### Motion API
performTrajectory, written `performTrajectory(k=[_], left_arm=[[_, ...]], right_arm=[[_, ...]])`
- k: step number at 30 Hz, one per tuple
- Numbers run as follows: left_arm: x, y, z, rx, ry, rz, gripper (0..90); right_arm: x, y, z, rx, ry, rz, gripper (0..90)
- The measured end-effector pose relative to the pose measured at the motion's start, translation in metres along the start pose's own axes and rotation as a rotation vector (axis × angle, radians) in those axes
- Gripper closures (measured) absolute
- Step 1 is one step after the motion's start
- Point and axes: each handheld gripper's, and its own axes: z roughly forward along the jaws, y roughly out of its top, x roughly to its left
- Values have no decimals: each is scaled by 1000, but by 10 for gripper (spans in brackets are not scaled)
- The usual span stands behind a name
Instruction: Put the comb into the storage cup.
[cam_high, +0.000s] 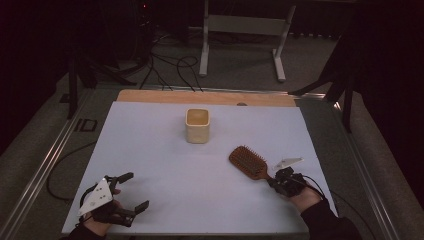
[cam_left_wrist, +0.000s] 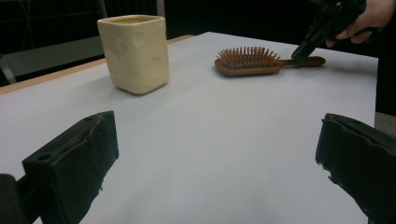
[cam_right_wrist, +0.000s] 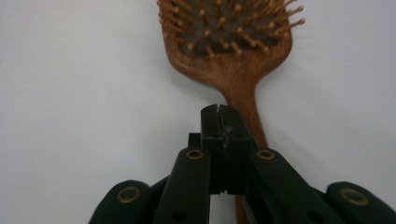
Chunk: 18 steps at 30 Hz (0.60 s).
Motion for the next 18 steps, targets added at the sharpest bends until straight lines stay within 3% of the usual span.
performTrajectory(k=[9, 18], left_arm=[[0, 0, 0, 0, -1, 3, 0], [0, 0, 0, 0, -1, 4, 0]], right_arm=[[-6, 8, -16, -8, -14, -53, 900], [-11, 18, -25, 33, 4, -141, 900]])
